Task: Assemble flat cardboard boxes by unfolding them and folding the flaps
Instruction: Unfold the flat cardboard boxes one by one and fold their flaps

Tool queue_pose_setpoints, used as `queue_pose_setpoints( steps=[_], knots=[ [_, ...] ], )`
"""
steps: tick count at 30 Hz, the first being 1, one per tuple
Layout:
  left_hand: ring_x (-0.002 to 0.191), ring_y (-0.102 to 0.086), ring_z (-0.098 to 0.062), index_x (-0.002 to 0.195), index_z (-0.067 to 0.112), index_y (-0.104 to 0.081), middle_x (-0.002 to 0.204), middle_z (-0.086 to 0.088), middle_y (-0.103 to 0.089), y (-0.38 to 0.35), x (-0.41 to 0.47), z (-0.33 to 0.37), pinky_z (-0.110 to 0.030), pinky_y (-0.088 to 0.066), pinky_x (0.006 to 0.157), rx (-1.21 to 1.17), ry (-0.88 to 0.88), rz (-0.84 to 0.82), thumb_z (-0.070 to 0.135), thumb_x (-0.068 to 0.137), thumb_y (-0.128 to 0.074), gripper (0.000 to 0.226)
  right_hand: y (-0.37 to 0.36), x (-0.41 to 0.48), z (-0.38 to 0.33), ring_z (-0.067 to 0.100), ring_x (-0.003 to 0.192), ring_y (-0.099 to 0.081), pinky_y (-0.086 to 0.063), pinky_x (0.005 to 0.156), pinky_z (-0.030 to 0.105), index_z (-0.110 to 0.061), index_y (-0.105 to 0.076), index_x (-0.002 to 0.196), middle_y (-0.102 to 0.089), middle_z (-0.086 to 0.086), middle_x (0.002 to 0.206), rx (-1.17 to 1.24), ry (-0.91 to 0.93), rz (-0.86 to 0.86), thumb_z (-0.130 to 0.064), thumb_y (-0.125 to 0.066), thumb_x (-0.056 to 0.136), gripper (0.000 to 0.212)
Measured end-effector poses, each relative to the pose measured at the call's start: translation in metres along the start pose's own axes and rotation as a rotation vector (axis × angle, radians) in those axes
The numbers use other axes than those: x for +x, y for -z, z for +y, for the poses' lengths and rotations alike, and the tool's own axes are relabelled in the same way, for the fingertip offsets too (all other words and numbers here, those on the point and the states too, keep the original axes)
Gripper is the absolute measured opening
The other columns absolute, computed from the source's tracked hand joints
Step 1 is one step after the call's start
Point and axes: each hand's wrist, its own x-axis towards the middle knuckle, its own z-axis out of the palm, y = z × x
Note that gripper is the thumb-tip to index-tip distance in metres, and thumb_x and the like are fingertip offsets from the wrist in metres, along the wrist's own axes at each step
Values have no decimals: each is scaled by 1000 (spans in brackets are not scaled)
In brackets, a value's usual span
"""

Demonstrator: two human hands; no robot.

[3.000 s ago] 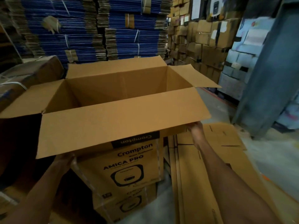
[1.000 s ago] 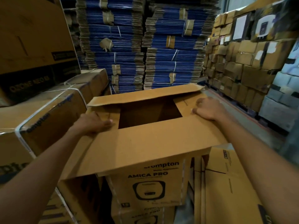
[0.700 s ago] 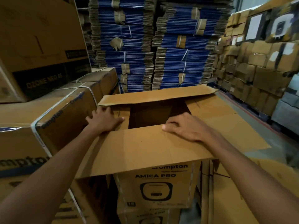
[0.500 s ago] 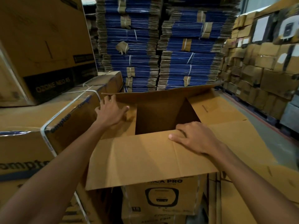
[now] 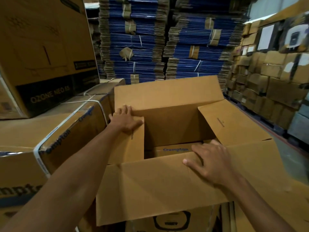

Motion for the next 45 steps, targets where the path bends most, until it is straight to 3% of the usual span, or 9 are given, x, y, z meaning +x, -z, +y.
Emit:
queue_pose_setpoints(
  steps=[7, 15, 21, 23, 26, 32, 37, 40, 45],
  knots=[
    [154, -13, -34, 162, 22, -13, 169, -7, -15, -10, 14, -6, -69, -14, 118, 23, -34, 35, 86, 85, -38, 103, -3, 12, 2, 6, 61, -38, -33, 66, 30, -24, -68, 83, -65, -9, 69, -27, 17, 87, -66, -36, 95, 54],
    [156, 4, -38, 164, 22, -2, 171, -12, 6, -16, -10, 12, -69, 2, 119, 147, -29, -38, 89, 85, -27, 106, -5, 17, 8, 14, 66, -55, -37, 73, 37, -24, -64, 86, -64, -7, 75, 10, -47, -66, -74, -23, 96, 65],
    [156, -4, -37, 163, 21, -9, 171, -10, -6, -9, -48, 33, -65, -3, 121, 61, -79, -134, 71, 88, -56, 101, 5, 17, 3, 12, 69, -49, -37, 79, 38, -29, -58, 86, -62, -8, 78, 25, -98, -145, -80, -12, 92, 69],
    [147, -31, -34, 160, 25, -22, 163, -9, -30, 3, -63, 37, -61, -23, 120, -92, -94, -82, 54, 91, -66, 86, 8, 14, 2, 14, 70, -54, -38, 79, 38, -27, -61, 87, -64, -7, 78, 29, -92, -149, -81, -12, 92, 73],
    [113, -57, -21, 150, 26, -42, 138, -5, -54, 44, -83, 35, -40, -51, 94, -555, -36, 61, 35, 95, -67, 61, 10, 9, 0, 17, 77, -63, -41, 83, 39, -20, -72, 101, -72, -2, 87, 21, -86, -145, -83, -11, 91, 88],
    [107, -62, -19, 143, 23, -54, 121, -1, -62, 116, -143, -12, -41, -54, 89, -1060, 102, 100, 6, 94, -60, 52, 25, 17, -2, 11, 80, -50, -29, 77, 31, -19, -72, 112, -73, 1, 99, 37, -133, -191, -90, 2, 78, 108],
    [104, -67, -20, 129, 16, -61, 111, 0, -69, 75, -190, -40, -34, -51, 83, -1215, 208, 191, 5, 98, -56, 33, 20, 27, 4, 12, 65, -55, -47, 74, 36, -25, -68, 81, -63, -7, 70, 83, -156, -208, -93, -6, 79, 92],
    [103, -68, -17, 127, 22, -61, 116, 1, -70, 40, -196, -44, -40, -56, 89, -1164, 339, 349, 28, 105, -52, 24, 37, 39, -3, 12, 72, -61, -43, 69, 31, -25, -66, 77, -66, -6, 75, 166, -239, -436, -96, -10, 75, 91],
    [103, -62, -21, 133, 13, -57, 116, -4, -66, 5, -196, -31, -44, -49, 99, -1110, 494, 295, 43, 106, -45, 42, 40, 70, 2, 17, 94, -64, -51, 94, 45, -22, -76, 94, -71, 0, 103, 234, -478, -784, -65, -43, 99, 54]
  ],
)
